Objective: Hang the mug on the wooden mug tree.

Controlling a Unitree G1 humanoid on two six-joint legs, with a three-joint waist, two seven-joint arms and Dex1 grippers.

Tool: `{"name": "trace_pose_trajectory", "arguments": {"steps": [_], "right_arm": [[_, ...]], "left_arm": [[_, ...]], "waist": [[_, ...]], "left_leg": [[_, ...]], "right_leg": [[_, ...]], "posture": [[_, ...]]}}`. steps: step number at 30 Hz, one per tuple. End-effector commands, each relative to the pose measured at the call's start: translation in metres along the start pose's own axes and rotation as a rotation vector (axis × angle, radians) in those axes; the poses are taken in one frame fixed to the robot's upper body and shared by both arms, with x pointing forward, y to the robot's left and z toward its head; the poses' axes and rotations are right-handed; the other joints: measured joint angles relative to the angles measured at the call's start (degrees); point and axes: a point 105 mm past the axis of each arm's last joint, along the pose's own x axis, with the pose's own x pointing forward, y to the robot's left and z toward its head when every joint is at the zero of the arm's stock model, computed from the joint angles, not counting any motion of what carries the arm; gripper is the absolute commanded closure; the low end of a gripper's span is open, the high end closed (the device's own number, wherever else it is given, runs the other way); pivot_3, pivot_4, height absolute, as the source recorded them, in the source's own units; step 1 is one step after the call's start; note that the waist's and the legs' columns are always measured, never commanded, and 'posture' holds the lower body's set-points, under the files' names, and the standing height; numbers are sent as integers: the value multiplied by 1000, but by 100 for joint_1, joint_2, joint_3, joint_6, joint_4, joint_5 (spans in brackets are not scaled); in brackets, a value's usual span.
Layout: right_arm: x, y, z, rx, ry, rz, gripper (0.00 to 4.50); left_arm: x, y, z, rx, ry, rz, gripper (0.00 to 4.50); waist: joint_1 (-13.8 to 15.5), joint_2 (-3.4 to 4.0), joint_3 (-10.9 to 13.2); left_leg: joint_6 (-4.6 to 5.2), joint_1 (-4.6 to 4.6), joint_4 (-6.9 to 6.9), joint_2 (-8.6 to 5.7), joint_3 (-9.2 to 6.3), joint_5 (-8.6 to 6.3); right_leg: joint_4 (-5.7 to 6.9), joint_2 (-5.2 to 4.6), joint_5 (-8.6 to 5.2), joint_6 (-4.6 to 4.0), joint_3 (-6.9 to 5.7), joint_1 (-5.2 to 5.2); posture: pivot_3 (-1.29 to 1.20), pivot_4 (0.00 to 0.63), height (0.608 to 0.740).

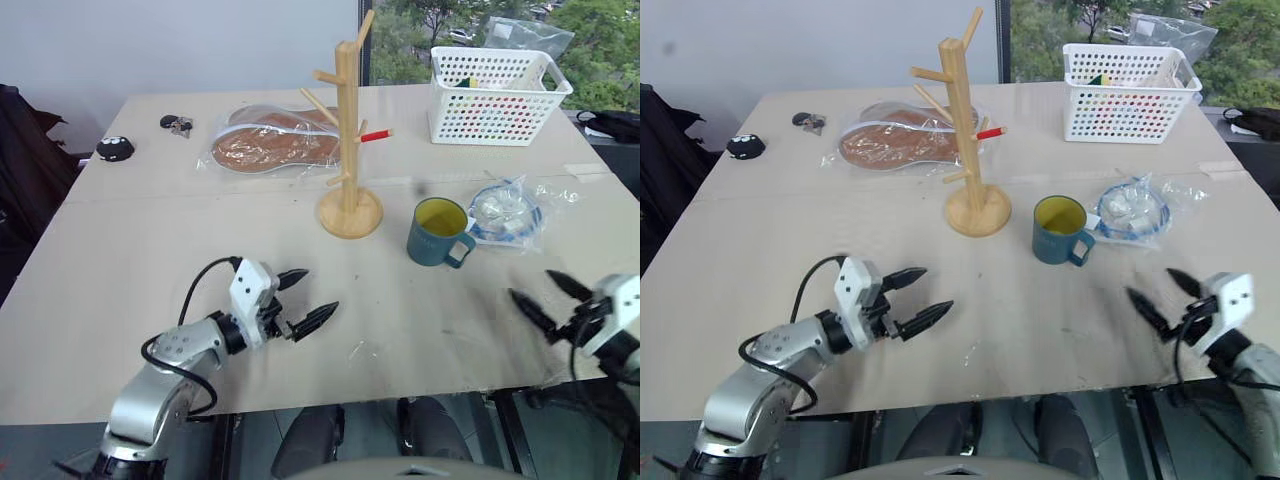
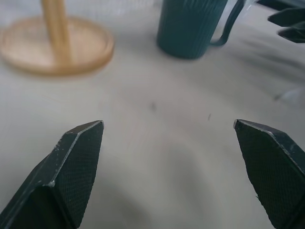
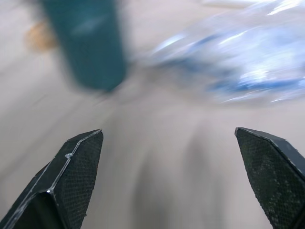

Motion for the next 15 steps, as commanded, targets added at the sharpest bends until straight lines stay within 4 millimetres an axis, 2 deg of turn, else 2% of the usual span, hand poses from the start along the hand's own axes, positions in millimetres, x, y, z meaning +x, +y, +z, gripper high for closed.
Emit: {"name": "trace_pose_trajectory", "arguments": {"steps": [1,4,9,12,15], "right_arm": [[13,-31,29,131,-91,-122,33],[38,-44,35,234,-99,-167,33],[76,-62,17,352,-3,-259,33],[99,-61,4,450,58,-256,33],[114,-56,-9,449,168,-242,33]], "left_arm": [[12,-16,40,89,-56,-121,0],[24,-17,58,153,-45,-136,0],[38,-23,80,183,-40,-171,0],[43,-24,90,190,-34,-184,0],[47,-25,94,209,-17,-191,0]], "waist": [[-27,-3,5],[-75,-4,6],[-75,-5,7],[-77,-4,8],[-88,-7,6]], "left_leg": [[0,-3,4,-1,1,1],[0,1,3,-2,4,1],[-5,-3,-2,-6,2,5],[-26,-27,0,-6,2,17],[-27,-45,2,-9,3,18]], "right_leg": [[0,1,-1,-5,1,0],[1,2,2,0,3,2],[3,4,2,0,3,-3],[1,4,3,1,2,-23],[-2,2,4,1,3,-38]], "posture": [[0,150,740],[0,150,740],[0,150,740],[0,150,740],[0,150,740]]}}
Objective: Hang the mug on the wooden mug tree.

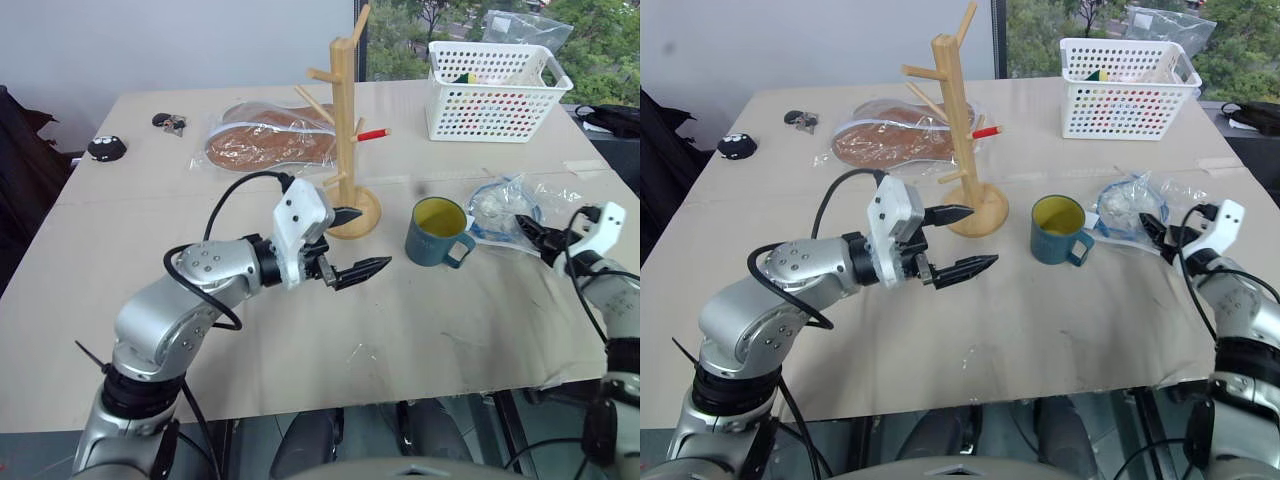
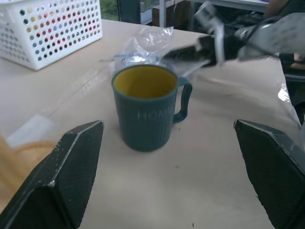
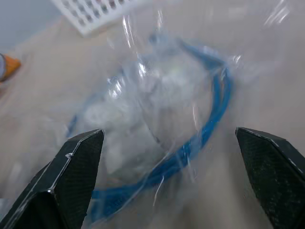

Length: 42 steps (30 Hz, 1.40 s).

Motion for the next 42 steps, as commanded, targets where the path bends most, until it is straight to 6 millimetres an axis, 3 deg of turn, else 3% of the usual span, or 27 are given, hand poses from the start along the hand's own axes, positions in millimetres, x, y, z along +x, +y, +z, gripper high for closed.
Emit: {"name": "trace_pose_trajectory", "arguments": {"steps": [1,2,5,9,10,14,24,27,32,36,39,41,42], "right_arm": [[11,-3,-16,-42,124,-29,33],[14,-1,-20,-63,155,-28,33],[21,3,-30,-119,250,-33,860],[25,1,-43,-203,341,-56,2594],[25,0,-45,-220,347,-62,2740],[27,0,-45,-235,338,-64,4408],[16,-4,-13,-232,166,-93,4485],[-17,-10,18,-202,33,-129,4485],[-77,-35,39,-185,-55,-270,4485],[-119,-53,43,-164,-85,-384,4485],[-172,-76,38,-159,-87,-528,4485],[-192,-86,33,-156,-81,-588,4485],[-199,-90,30,-158,-79,-613,4209]], "left_arm": [[4,-7,8,29,4,-27,0],[4,-9,8,31,10,-34,0],[3,-14,5,13,17,-55,0],[-2,-16,-9,-2,37,-50,0],[-3,-16,-11,-2,38,-48,0],[-3,-14,-8,-3,17,-42,0],[3,-15,2,7,-32,-68,0],[9,-21,10,-2,-69,-128,0],[15,-26,16,-9,-104,-221,0],[21,-26,20,4,-115,-293,0],[35,-26,23,43,-112,-355,0],[42,-26,24,54,-114,-378,0],[45,-26,24,56,-117,-390,0]], "waist": [[-11,-6,-3],[-22,-8,-3],[-45,-19,-9],[-129,-29,-15],[-134,-35,-19],[-114,-68,-39],[-68,-71,-41],[37,-53,-30],[156,-19,-25],[156,-8,-20],[211,5,-22],[169,6,-22],[148,6,-22]], "left_leg": [[0,0,1,0,0,0],[0,1,1,0,0,0],[0,7,4,1,1,0],[1,39,0,3,3,0],[1,42,0,4,3,-1],[23,66,1,4,-2,-14],[24,91,1,1,-23,-15],[22,81,-1,1,-28,-14],[-2,-15,5,-5,-29,1],[-2,-15,3,-5,-27,1],[9,-14,3,-7,-28,-5],[26,-18,4,-11,-24,-14],[27,-13,4,-10,-24,-15]], "right_leg": [[0,1,0,0,0,1],[0,1,0,0,0,1],[4,3,1,0,0,5],[5,4,0,-1,2,33],[5,4,0,-1,3,35],[4,4,0,-1,-1,60],[-8,3,-1,-1,-13,97],[-8,2,-1,-1,-18,90],[0,-3,0,0,-19,-1],[-1,-2,-1,0,-20,-1],[-3,-1,-2,0,-29,5],[-9,-1,-3,2,-44,11],[-9,-2,-3,3,-30,12]], "posture": [[0,150,740],[0,150,740],[0,150,740],[0,150,740],[0,150,740],[0,150,740],[0,150,740],[0,150,740],[0,150,740],[0,150,740],[0,150,740],[0,150,740],[0,150,740]]}}
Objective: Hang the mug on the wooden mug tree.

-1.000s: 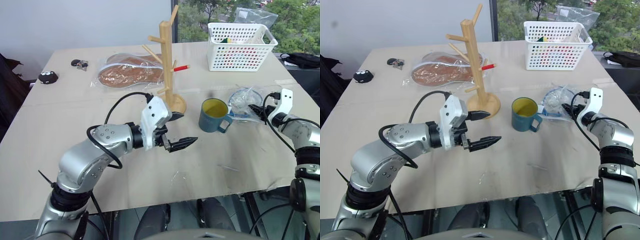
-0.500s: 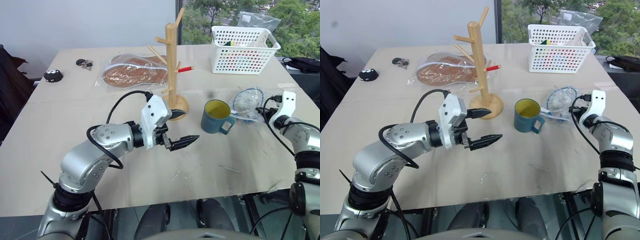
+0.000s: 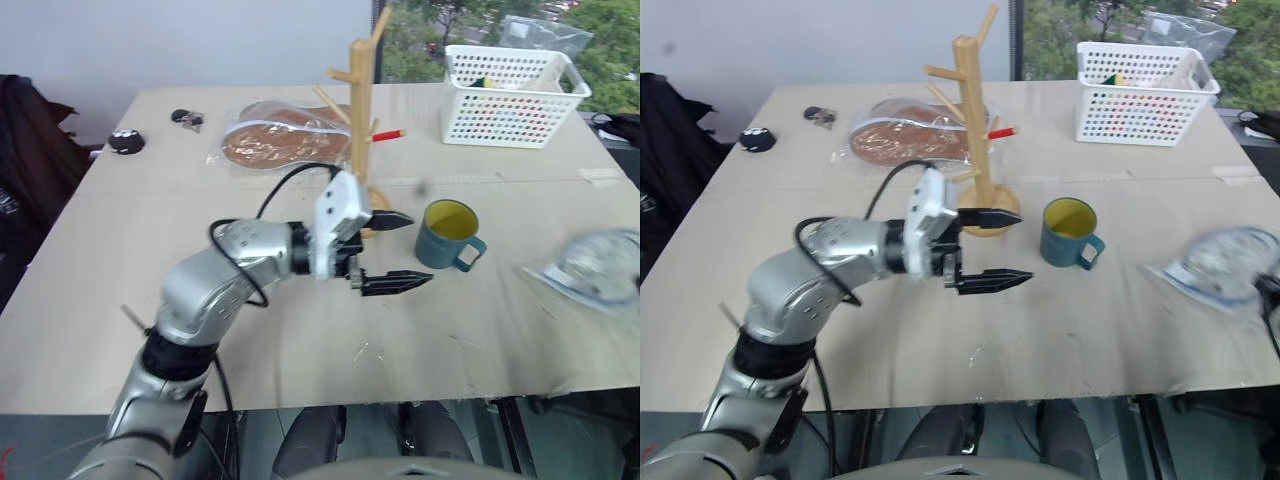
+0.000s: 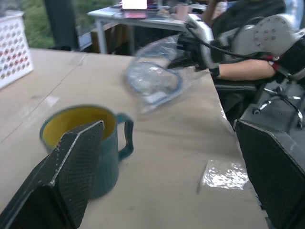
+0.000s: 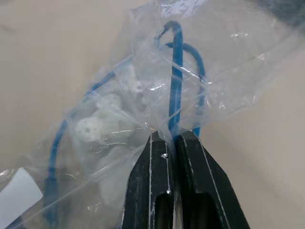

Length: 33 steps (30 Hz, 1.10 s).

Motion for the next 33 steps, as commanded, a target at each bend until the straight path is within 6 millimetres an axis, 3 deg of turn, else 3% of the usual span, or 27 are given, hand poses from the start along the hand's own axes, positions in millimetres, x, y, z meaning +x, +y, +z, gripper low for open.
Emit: {"name": "trace_pose_trajectory", "arguments": {"steps": [1,3,7,10,12,15,18,21,22,25,28,33], "right_arm": [[-19,-22,12,-15,-79,-83,4030],[-24,-30,11,-23,-88,-114,3412],[-36,-29,24,-29,-131,-59,1589],[-60,0,33,-96,-69,191,147],[-76,20,32,-137,-12,343,147],[-105,65,30,-169,50,620,147],[-116,100,22,-194,94,761,147],[-103,144,9,-227,65,823,147],[-88,155,3,-235,42,779,147],[-51,179,-9,-240,-22,645,147],[-33,207,-22,-235,-52,617,147],[-13,233,-37,-236,-57,566,147]], "left_arm": [[8,-2,5,42,-18,-52,0],[10,-3,4,47,-18,-63,0],[7,-1,0,49,-5,-62,0],[3,-1,-9,35,13,-42,0],[1,-1,-16,27,25,-26,0],[-7,-4,-25,12,51,3,0],[-19,-6,-31,3,86,31,0],[-26,-7,-34,-2,118,73,0],[-27,-8,-34,-9,122,87,0],[-27,-9,-31,-6,128,120,0],[-23,-8,-25,23,122,135,0],[-29,1,-22,34,141,157,0]], "waist": [[-56,1,0],[-157,0,2],[-207,6,1],[-169,29,-2],[-159,39,-7],[-152,1,12],[-163,-10,20],[-153,-36,29],[-147,-43,32],[-145,-60,32],[-74,-51,32],[-33,-48,32]], "left_leg": [[1,2,0,-1,1,0],[3,9,0,3,13,-1],[4,21,-1,11,30,-2],[5,20,-1,12,28,-1],[12,18,0,9,30,-5],[13,16,-1,13,7,-6],[13,13,1,16,6,-6],[12,14,3,17,7,-6],[12,12,7,18,5,-6],[9,12,14,15,6,-5],[-23,-2,11,6,-4,13],[-31,-15,1,4,-5,16]], "right_leg": [[0,0,0,0,6,2],[0,2,-1,2,17,1],[6,5,-1,2,32,1],[8,6,-1,3,31,2],[4,3,-7,12,35,5],[0,7,-11,15,18,12],[-2,6,-10,15,18,12],[-2,3,-10,16,18,12],[-2,3,-11,17,14,12],[0,0,-11,20,15,11],[11,-3,-9,13,11,-10],[9,-1,-8,11,12,-32]], "posture": [[0,150,740],[0,150,740],[0,150,740],[0,150,740],[0,150,740],[0,150,740],[0,150,740],[0,150,740],[0,150,740],[0,150,740],[0,150,740],[0,150,740]]}}
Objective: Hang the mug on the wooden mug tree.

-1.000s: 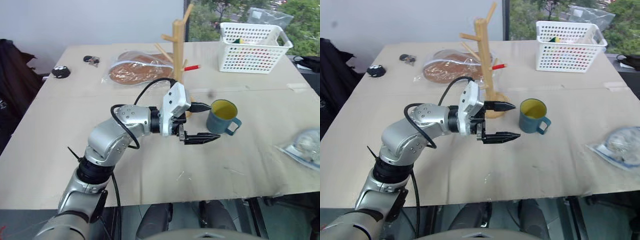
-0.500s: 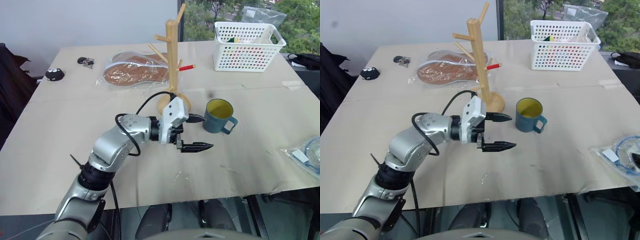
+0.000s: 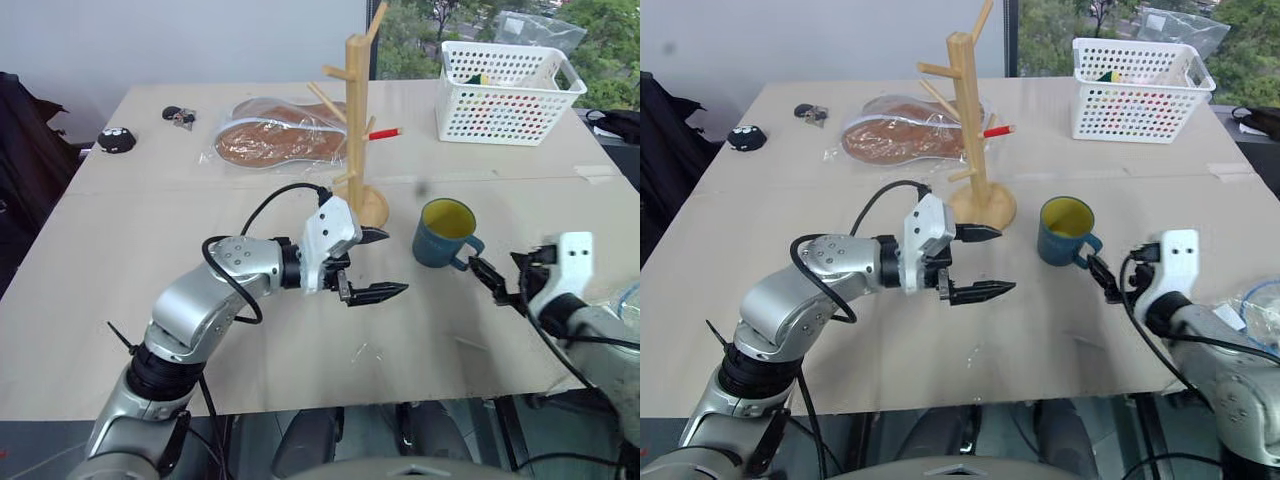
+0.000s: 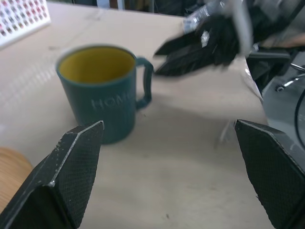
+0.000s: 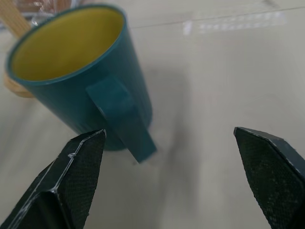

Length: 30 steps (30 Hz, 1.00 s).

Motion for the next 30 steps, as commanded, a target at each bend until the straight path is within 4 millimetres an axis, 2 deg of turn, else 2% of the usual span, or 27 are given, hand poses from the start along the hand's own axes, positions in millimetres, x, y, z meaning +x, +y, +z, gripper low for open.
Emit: {"name": "trace_pose_trajectory", "arguments": {"steps": [1,9,15,16,17,21,25,30], "right_arm": [[10,3,0,-16,-35,-57,147],[21,5,-10,-42,-30,-89,147],[31,7,-9,-34,-60,-108,147],[33,9,-10,-31,-62,-103,654],[34,10,-10,-26,-66,-96,923],[39,15,-9,-21,-87,-68,2854],[42,18,-9,-29,-87,-30,4462],[44,18,-6,-54,-72,43,4462]], "left_arm": [[-6,4,10,38,-11,20,0],[-6,-2,16,39,-28,27,0],[-3,-7,8,29,-27,40,0],[-3,-7,8,31,-30,41,0],[-4,-6,8,40,-33,43,0],[-7,-4,6,48,-34,52,0],[-11,-3,6,52,-37,64,0],[-14,-3,10,62,-79,95,0]], "waist": [[17,2,0],[8,3,0],[-97,4,0],[-103,4,0],[-106,4,0],[-115,5,0],[-125,5,0],[-125,6,0]], "left_leg": [[0,0,-3,-1,2,0],[-1,5,-2,-2,4,1],[-4,10,-2,-1,4,4],[-4,10,-2,-1,3,4],[-4,10,-2,-1,2,4],[-4,10,-3,-2,2,4],[-4,11,-3,-2,3,4],[-4,11,-3,-1,2,4]], "right_leg": [[0,-1,0,0,2,-5],[12,2,1,0,6,-5],[15,5,1,-1,7,0],[15,5,2,-1,7,0],[16,5,1,-2,6,0],[15,4,1,-2,6,-1],[15,4,2,-2,6,0],[16,4,2,-2,6,-1]], "posture": [[0,150,740],[0,150,740],[0,150,740],[0,150,740],[0,150,740],[0,150,740],[0,150,740],[0,150,740]]}}
